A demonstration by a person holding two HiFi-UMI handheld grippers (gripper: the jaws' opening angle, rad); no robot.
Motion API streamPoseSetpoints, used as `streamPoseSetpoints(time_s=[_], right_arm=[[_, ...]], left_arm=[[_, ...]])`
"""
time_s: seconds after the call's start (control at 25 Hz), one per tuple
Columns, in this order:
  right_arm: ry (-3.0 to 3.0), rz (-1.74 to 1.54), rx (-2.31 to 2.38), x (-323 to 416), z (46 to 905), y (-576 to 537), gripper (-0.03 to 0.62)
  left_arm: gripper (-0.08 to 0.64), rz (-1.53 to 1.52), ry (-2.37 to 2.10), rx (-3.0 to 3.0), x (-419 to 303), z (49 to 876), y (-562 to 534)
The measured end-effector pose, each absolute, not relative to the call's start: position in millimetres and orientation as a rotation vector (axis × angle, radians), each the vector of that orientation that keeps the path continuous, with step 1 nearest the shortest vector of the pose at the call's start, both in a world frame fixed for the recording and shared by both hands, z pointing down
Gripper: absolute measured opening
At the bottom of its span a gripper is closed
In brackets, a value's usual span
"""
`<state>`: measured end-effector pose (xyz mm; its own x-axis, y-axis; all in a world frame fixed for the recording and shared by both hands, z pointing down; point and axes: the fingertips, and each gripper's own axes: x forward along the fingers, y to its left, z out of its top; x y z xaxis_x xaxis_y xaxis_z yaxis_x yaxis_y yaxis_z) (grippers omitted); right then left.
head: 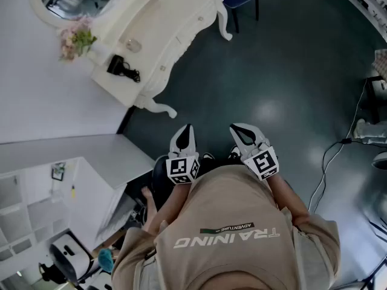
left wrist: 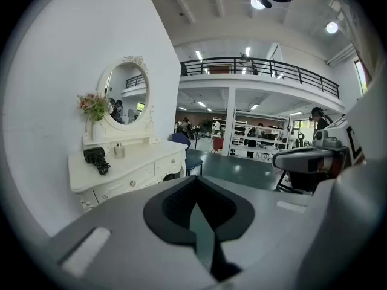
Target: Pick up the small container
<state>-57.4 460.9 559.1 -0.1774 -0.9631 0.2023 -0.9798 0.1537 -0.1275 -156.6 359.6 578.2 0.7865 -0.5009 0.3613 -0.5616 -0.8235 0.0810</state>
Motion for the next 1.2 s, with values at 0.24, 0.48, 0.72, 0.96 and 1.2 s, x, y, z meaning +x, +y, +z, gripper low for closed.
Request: streamPoseSetpoints(time_s=[0.24, 0.48, 0.72, 0.96, 1.2], right_arm=[[-2.34, 0.37, 1.987, -47.0, 561.2, 451.3, 0.003], [-2.316, 0.399, 1.982, -42.2, 564.3, 438.3, 0.003], [-2.296, 0.415, 1.942, -39.6, 566.0, 399.1, 0.003], [-2.258, 0.389, 1.979, -30.5, 548.1, 359.5, 0.003], [-2.202, 0.269, 1.967, -5.9, 523.3, 302.3, 0.003]], left_arm=[[0.018, 0.501, -0.841, 2.816, -149.4, 576.9, 353.8], [0.018, 0.467, -0.871, 2.81, -150.7, 566.8, 343.3], [0.018, 0.473, -0.857, 2.757, -158.4, 585.7, 313.6], [0.018, 0.463, -0.782, 2.811, -147.3, 586.9, 268.5], [0.018, 0.372, -0.739, 2.87, -124.2, 563.6, 200.6]])
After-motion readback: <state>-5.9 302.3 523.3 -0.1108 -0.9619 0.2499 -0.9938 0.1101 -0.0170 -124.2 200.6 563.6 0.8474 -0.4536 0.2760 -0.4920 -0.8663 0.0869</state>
